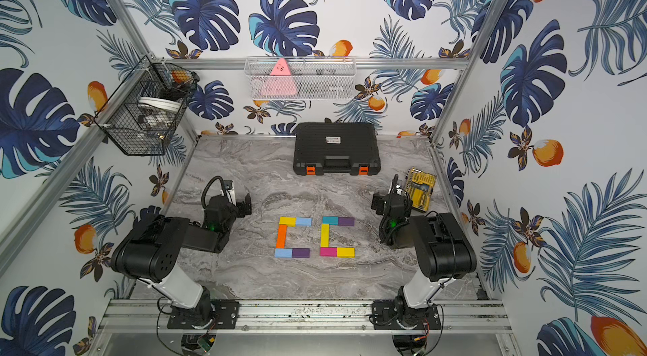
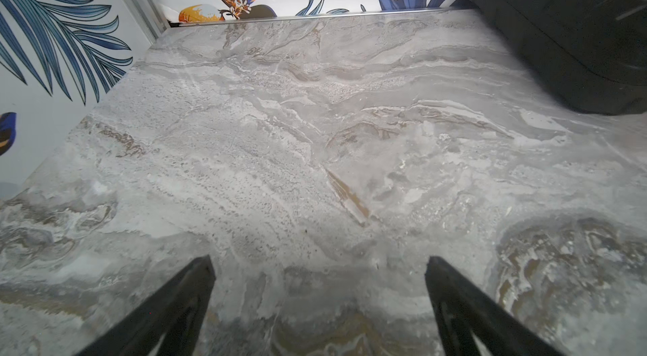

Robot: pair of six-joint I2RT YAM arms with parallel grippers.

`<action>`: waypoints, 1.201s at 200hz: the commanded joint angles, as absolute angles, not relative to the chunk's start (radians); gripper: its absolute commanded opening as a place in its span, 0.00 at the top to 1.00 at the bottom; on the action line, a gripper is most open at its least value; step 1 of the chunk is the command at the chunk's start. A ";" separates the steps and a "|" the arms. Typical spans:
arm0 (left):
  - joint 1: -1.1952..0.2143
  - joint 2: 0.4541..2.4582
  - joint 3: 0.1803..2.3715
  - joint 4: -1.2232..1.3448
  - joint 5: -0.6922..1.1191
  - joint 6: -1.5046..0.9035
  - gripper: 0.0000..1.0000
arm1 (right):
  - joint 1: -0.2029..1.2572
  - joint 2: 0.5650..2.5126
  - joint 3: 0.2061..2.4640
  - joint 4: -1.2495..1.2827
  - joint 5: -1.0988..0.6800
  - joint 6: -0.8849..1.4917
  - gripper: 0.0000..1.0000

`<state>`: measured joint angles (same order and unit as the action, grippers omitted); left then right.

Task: Assemble the letter c with building blocks
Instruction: Reset both arms

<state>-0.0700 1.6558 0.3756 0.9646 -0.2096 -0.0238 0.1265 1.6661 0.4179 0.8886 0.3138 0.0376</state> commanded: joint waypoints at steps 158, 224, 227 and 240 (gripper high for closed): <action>-0.087 1.652 0.364 1.033 -0.212 0.010 0.01 | 0.114 1.667 0.413 0.951 0.257 0.022 0.00; -0.087 1.652 0.364 1.032 -0.211 0.009 0.01 | 0.115 1.667 0.412 0.956 0.260 0.017 0.00; -0.087 1.651 0.364 1.032 -0.211 0.009 0.01 | 0.117 1.667 0.413 0.957 0.265 0.015 0.00; -0.087 1.652 0.364 1.032 -0.211 0.009 0.01 | 0.121 1.667 0.413 0.958 0.269 0.014 0.00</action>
